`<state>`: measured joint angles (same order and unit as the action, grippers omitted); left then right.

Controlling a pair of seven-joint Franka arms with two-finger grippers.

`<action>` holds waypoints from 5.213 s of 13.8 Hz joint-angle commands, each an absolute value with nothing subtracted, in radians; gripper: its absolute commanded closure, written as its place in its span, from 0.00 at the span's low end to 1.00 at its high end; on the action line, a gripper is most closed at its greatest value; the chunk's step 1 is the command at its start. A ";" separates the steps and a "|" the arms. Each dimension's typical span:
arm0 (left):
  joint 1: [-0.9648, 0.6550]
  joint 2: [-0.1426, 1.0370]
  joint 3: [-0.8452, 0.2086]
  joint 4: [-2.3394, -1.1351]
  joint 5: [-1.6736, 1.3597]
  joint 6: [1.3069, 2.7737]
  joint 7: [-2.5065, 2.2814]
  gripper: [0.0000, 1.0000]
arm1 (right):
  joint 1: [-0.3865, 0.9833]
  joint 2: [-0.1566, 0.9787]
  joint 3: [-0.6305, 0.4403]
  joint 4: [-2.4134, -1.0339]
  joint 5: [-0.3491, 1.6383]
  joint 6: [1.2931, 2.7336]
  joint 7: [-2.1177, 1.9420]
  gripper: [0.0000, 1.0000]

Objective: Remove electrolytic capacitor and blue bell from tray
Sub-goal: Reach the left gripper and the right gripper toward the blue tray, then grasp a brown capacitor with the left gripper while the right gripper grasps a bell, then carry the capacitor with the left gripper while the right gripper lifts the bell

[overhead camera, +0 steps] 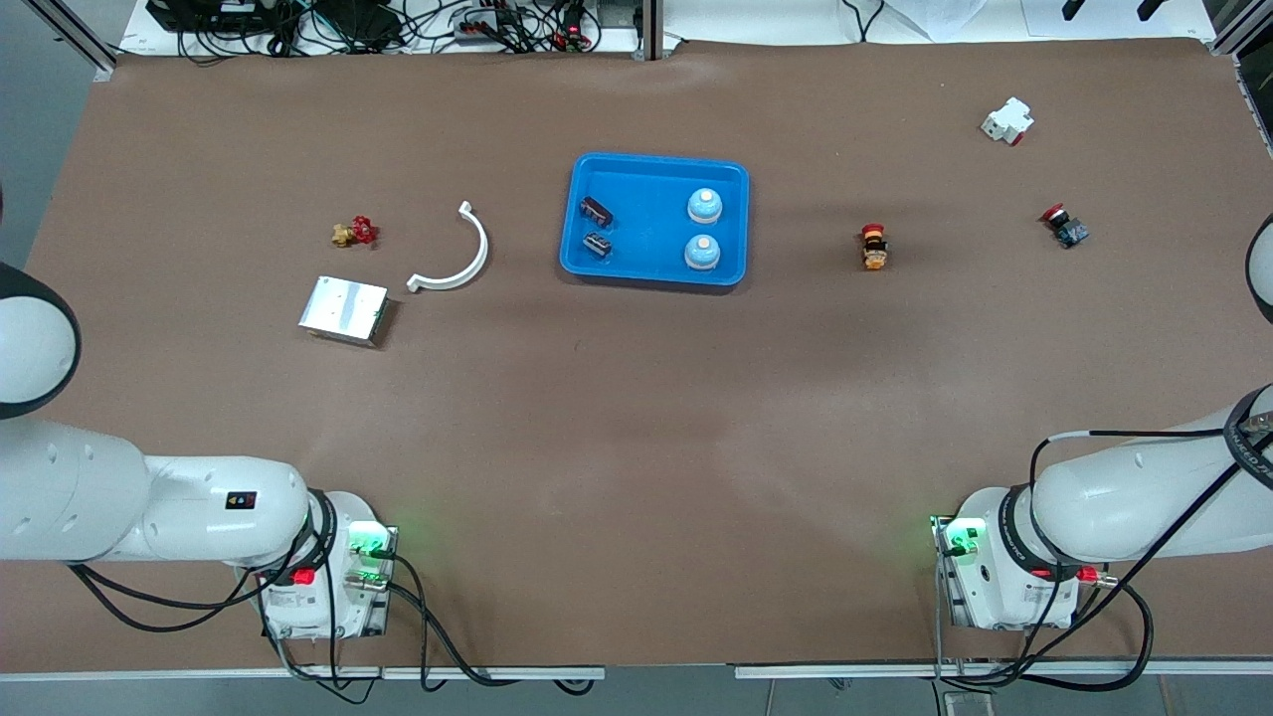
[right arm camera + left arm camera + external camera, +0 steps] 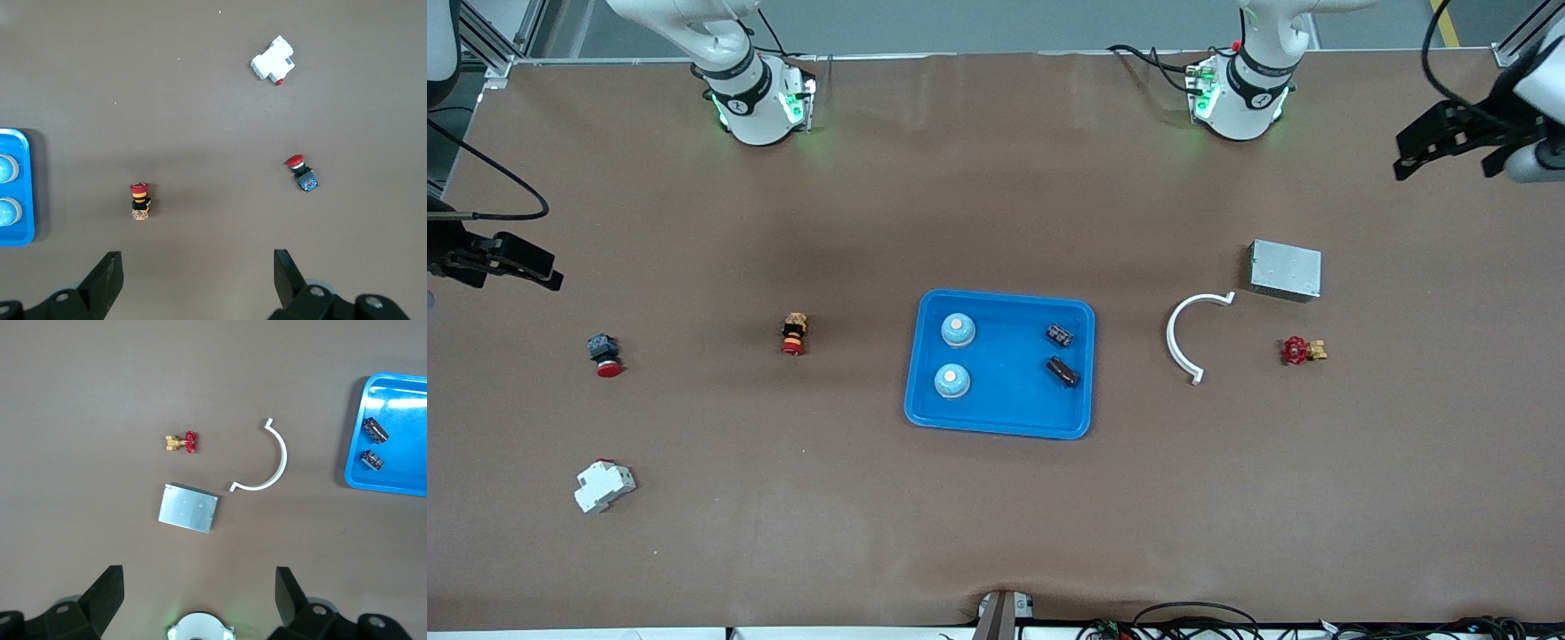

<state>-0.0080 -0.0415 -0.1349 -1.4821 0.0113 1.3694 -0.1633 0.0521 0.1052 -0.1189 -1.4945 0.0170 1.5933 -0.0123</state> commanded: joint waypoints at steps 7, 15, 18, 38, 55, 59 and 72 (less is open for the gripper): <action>-0.021 0.127 -0.293 -1.467 -0.024 1.538 -0.604 0.00 | 0.127 0.106 -0.127 -1.499 0.011 1.655 -0.003 0.00; -0.178 0.337 -0.296 -1.465 -0.015 1.799 -1.113 0.00 | 0.366 0.161 -0.126 -1.505 0.021 1.664 0.332 0.00; -0.207 0.394 -0.296 -1.471 -0.008 1.851 -1.230 0.00 | 0.458 0.216 -0.126 -1.505 0.055 1.696 0.437 0.00; -0.330 0.653 -0.273 -1.621 0.087 2.298 -1.799 0.18 | 0.704 0.534 -0.127 -1.574 0.161 2.097 0.647 0.00; -0.380 0.839 -0.273 -1.560 0.284 2.490 -1.804 0.52 | 0.779 0.704 -0.126 -1.569 0.132 2.224 0.630 0.00; -0.380 0.819 -0.276 -1.548 0.291 2.482 -1.801 1.00 | 0.788 0.730 -0.126 -1.569 0.136 2.255 0.630 0.00; 0.075 0.494 -0.391 -1.798 0.265 2.171 -1.313 1.00 | 0.799 0.765 -0.098 -1.572 0.141 2.269 0.632 0.00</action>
